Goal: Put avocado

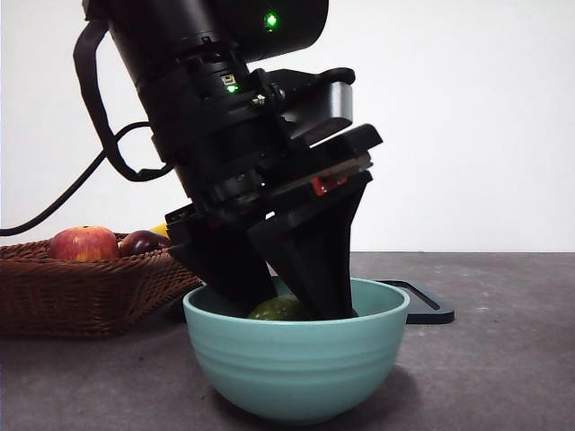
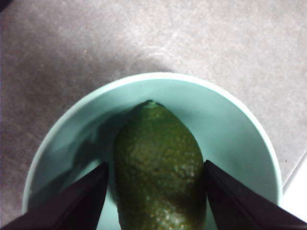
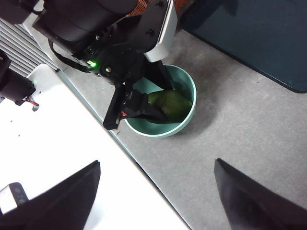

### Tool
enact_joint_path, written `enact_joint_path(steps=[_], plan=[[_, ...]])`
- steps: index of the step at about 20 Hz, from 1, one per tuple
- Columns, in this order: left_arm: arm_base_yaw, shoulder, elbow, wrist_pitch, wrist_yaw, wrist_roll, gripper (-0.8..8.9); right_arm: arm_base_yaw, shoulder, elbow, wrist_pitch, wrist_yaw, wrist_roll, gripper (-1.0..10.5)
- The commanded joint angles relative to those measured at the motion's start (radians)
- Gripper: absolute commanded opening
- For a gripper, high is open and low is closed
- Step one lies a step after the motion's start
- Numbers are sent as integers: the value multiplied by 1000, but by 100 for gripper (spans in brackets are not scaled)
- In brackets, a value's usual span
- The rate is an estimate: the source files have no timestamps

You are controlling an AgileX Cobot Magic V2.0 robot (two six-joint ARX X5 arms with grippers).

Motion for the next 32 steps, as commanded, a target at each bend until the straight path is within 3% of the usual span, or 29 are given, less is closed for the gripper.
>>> enact_joint_path(steps=[1,8,11,23,27,32], plan=[[-11,13,33,-7,-3,-13,321,7,7,17,8,1,7,380],[6,-58,183,-108,-3,-18,320,7,7,17,8,1,7,380],[63,-162,201,-103,-3,-18,320,7,7,17,9,3,7,381],[505,-635,158,-318,15,41,320,7,39,17,29,34,10,380],[554,-775,8,-358,169,43,320,7,102,17,74,33,10,380],[552,-863,-94,-507,496,122,310,8,220,17,141,26,11,380]])
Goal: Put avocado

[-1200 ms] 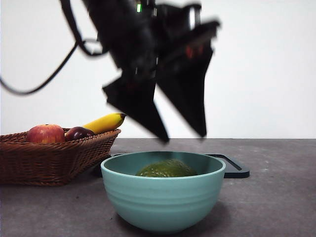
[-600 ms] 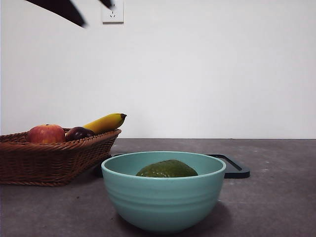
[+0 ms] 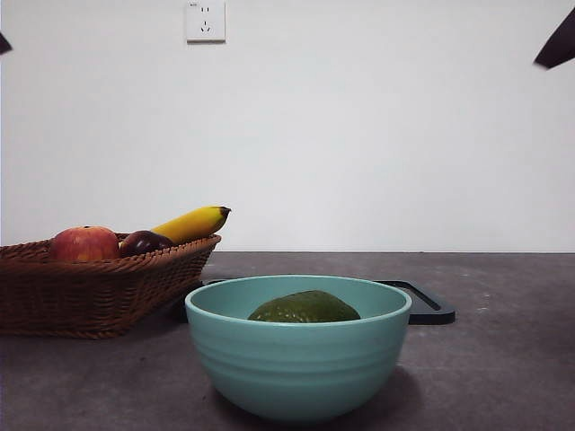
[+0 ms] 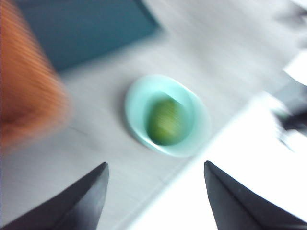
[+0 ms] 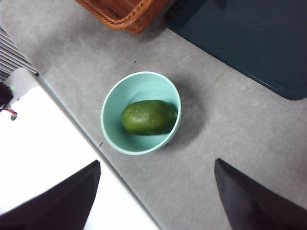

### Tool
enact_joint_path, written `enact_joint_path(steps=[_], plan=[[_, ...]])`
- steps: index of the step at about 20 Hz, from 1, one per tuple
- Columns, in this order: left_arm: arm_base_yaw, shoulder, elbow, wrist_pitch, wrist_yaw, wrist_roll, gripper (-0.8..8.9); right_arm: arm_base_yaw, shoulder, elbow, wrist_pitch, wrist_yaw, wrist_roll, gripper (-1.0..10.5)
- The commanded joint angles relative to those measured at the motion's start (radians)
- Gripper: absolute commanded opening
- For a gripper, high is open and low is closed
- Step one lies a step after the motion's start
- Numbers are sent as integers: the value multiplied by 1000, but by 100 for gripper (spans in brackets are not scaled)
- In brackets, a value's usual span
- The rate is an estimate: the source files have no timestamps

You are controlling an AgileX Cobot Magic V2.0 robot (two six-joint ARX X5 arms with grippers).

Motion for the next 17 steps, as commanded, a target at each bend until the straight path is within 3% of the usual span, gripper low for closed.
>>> enact_joint_path(steps=[1,8,17], plan=[[-6,-9,7,-51,111,71,310,12,74,17,34,-3,8,380],[-6,-41,7,-66,120,76,310,84,304,17,153,9,8,379],[-6,-41,7,-63,120,76,310,190,586,17,366,150,8,377]])
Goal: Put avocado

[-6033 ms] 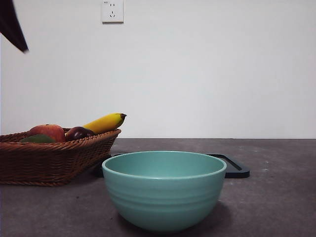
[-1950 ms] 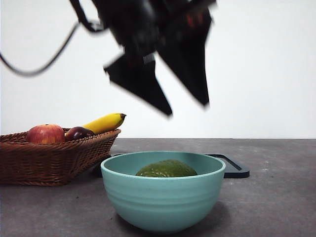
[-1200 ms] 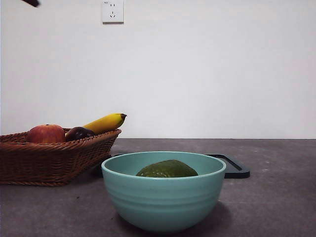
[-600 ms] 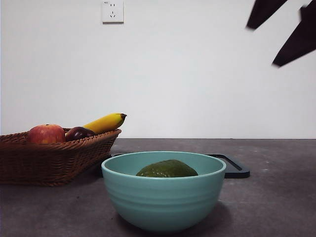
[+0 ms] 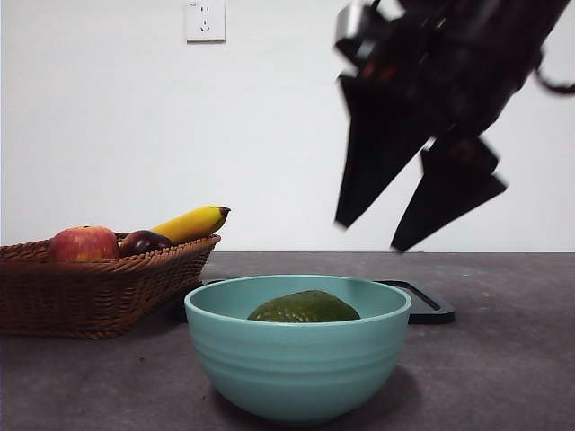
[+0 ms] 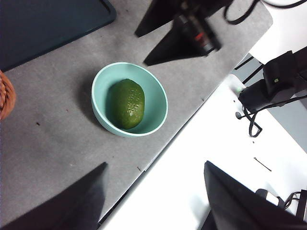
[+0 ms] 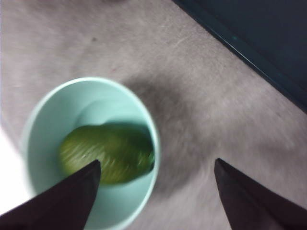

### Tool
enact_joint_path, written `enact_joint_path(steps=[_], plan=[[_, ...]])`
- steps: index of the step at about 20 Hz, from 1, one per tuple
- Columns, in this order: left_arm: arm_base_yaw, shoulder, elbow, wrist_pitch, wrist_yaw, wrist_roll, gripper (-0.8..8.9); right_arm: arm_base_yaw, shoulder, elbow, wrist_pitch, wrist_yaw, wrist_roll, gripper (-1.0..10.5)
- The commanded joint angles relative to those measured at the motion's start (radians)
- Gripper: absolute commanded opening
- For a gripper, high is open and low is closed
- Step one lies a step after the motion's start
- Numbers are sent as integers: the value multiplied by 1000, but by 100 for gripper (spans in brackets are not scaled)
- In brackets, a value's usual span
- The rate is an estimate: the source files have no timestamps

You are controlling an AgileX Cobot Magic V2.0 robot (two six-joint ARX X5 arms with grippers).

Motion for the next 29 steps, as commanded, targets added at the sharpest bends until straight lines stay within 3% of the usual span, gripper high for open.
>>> enact_joint_path(steps=[1,6,11,16,23,29], plan=[[-4,5,9,9,6,9,310,30,63,17,45,36,7,362],[-4,5,9,8,6,9,310,68,148,17,125,113,7,264],[-4,5,9,10,6,9,310,81,177,17,139,119,6,104],[-4,5,9,11,6,9,310,103,187,17,136,119,6,14],[-4,5,9,11,5,9,310,115,164,37,122,112,37,14],[-4,5,9,11,5,9,310,75,156,206,23,159,39,14]])
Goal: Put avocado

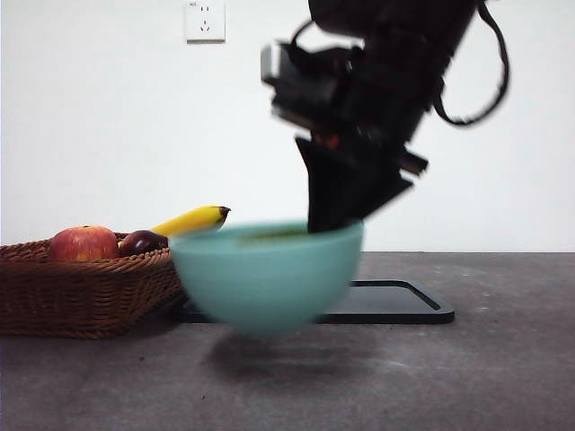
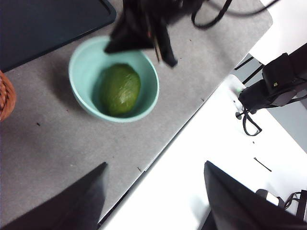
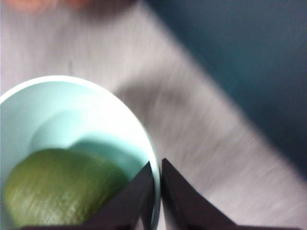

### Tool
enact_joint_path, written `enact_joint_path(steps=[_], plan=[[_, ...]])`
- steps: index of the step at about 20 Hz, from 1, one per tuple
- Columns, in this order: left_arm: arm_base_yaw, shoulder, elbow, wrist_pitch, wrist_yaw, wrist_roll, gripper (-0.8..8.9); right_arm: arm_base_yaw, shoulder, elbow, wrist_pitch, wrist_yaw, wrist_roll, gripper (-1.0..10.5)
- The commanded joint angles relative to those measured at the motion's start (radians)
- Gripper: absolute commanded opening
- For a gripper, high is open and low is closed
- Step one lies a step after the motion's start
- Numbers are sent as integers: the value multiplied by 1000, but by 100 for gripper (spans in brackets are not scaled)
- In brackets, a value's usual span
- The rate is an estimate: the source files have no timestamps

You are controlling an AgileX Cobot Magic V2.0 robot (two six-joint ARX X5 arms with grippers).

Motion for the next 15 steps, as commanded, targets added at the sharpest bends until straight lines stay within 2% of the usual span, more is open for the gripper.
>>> enact_joint_path(steps=[1,5,10,15], plan=[[-4,5,9,10,5,9,310,-32,3,77,-10,2,14,14],[-4,5,9,10,5,9,310,-134,37,187,-15,1,8,14],[-4,5,9,10,5,9,311,-257,187,350,-27,-4,0,14],[-4,5,9,10,5,9,311,-289,352,444,-8,-30,-3,14]])
